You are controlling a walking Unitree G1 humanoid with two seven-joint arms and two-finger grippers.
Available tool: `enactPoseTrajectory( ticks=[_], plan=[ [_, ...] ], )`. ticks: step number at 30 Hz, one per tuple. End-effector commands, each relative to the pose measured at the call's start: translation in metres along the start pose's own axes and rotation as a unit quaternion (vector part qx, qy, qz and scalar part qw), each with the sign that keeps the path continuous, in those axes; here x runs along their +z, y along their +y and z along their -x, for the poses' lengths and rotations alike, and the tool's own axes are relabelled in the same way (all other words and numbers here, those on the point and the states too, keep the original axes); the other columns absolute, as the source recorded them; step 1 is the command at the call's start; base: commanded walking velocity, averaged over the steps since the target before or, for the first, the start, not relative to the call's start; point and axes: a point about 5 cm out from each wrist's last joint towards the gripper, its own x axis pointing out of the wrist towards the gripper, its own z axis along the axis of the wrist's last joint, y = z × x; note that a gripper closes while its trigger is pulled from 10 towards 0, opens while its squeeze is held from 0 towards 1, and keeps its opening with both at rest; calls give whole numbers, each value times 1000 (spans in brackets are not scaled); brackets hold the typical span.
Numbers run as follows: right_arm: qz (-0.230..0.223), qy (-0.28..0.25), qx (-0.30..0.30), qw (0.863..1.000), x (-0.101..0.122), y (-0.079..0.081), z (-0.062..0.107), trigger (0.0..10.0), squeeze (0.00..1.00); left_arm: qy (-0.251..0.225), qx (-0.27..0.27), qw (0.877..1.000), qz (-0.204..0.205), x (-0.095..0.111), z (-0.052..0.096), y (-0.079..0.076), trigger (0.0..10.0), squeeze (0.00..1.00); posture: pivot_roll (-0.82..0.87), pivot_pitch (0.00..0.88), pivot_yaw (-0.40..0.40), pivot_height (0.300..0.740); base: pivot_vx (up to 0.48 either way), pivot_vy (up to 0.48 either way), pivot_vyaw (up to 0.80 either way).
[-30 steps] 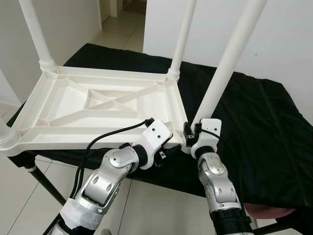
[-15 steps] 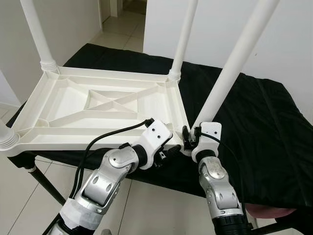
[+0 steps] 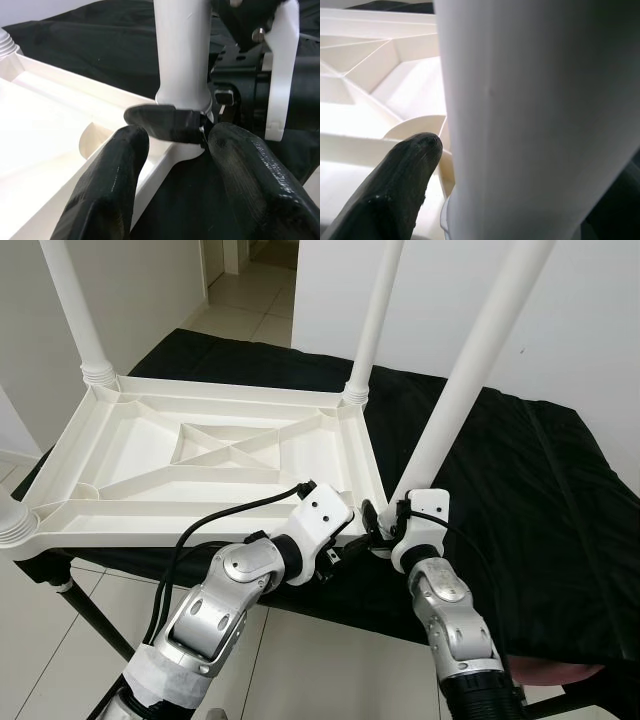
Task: Building children table
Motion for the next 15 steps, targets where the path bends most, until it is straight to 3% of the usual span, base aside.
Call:
enactPoseTrajectory(
  ticks=[1,11,15],
  plan=[
    [0,-4,12,1000,1,-2,-2,10000,0,-4,10,1000,-1,1,-1,2,10000,0,24,0,-96,740,0,0,0],
    [68,-18,113,991,6,-29,-14,10000,0,-10,9,1000,-1,1,-2,5,10000,0,17,0,-87,740,0,0,0],
    [77,-17,152,985,5,-30,-15,10000,0,-5,6,1000,5,-1,-1,5,10000,0,18,0,-87,740,0,0,0]
  ],
)
